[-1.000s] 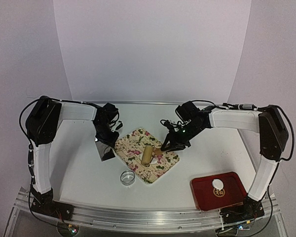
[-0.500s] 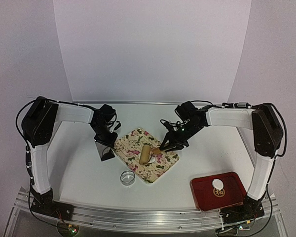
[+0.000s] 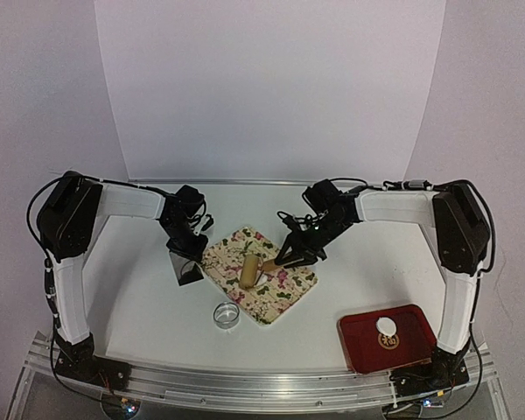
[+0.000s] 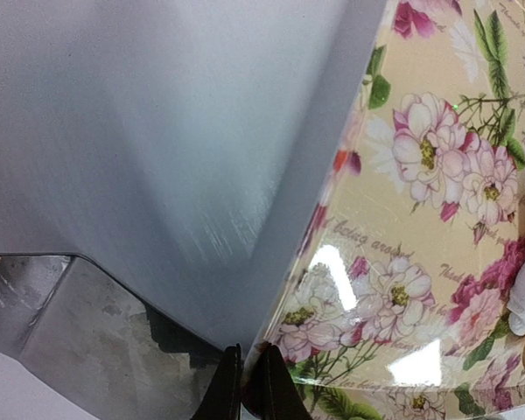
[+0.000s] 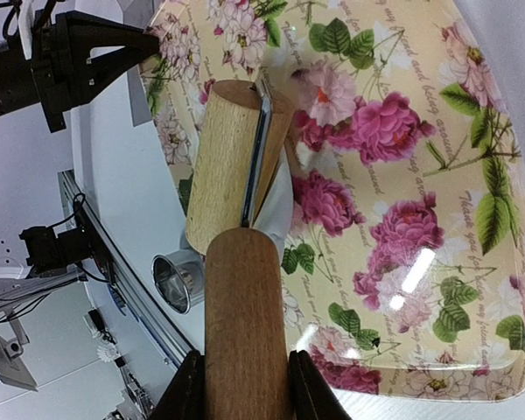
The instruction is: Roll out the dumpling wrappers from the dough
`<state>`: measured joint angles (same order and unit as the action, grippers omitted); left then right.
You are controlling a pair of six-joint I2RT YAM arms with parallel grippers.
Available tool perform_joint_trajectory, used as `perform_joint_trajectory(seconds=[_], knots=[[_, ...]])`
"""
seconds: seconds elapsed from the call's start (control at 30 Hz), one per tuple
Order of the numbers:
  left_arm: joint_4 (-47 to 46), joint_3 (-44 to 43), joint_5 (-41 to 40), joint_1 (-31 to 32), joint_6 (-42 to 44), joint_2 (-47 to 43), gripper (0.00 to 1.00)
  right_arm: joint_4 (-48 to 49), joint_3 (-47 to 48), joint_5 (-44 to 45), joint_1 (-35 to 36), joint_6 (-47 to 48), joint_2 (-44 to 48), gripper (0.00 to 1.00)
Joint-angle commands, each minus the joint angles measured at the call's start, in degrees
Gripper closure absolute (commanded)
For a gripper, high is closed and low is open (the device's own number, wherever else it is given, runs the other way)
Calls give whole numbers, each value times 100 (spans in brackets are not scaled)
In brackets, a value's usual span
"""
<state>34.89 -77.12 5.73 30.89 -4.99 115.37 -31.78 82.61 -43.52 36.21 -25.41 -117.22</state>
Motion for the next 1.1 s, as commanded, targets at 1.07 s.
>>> perform_joint_trajectory(seconds=[1.07], knots=[[431, 484, -823, -454, -271, 3, 100, -2448, -1641, 3204, -452, -262, -564, 100]])
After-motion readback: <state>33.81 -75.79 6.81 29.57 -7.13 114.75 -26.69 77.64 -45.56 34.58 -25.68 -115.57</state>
